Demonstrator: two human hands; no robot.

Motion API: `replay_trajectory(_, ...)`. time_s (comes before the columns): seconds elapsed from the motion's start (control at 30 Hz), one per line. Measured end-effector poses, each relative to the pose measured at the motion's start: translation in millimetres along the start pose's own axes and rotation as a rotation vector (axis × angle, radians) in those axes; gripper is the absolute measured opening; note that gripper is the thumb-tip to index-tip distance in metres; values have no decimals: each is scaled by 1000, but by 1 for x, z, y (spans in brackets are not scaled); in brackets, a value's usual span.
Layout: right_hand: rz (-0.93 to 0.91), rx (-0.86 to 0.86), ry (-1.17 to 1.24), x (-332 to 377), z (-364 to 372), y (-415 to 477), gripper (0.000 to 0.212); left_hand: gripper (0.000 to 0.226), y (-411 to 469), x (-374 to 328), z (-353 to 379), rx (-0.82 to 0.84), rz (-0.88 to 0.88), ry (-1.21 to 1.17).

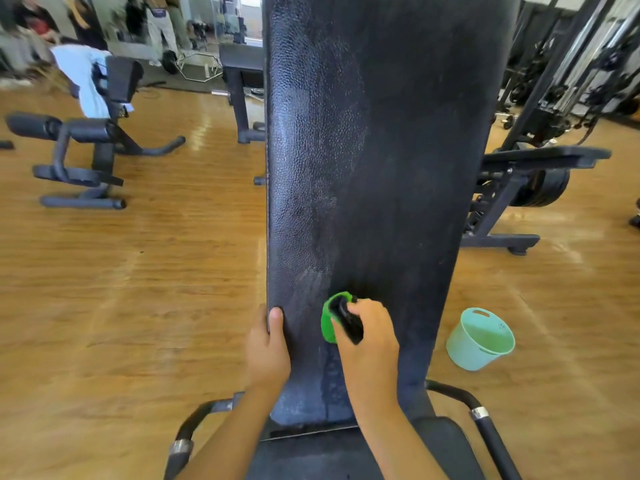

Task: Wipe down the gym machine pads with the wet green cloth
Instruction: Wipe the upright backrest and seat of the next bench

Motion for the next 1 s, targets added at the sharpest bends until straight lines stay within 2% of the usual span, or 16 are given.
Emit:
replay_trajectory(0.13,76,13,33,2,-2,-1,23,63,-2,3,-2,-67,46,78)
replay_trajectory(0.33,1,-161,41,38,-17,87,24,60,-3,1,-3,-88,60,114)
replay_trajectory(0.47,-22,-90,-22,40,-14,97,22,67,-2,4,-4,-96,33,129)
replay_trajectory(0.63,-37,162,-65,21,9,14,21,69,-3,3,-6,-117,36,140)
replay_trajectory(0.73,8,189,-4,16,9,7,21,65,-4,1,-6,-116,41,137)
replay_trajectory(0.87,-28,108,-29,29,-3,51,24,62,-4,0,-6,-126,56,149)
replay_trajectory(1.0,-104,-46,-57,49,-19,118,28,72,-3,2,-6,-124,38,143)
Point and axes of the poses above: each hand's wrist, its own y-axis towards the middle knuckle, its own z-axis out of the palm, x = y × z, the point moved 5 cm from there along y, towards the middle knuckle, and after that the axes turned 12 degrees about -z, right-handed, at the moved point
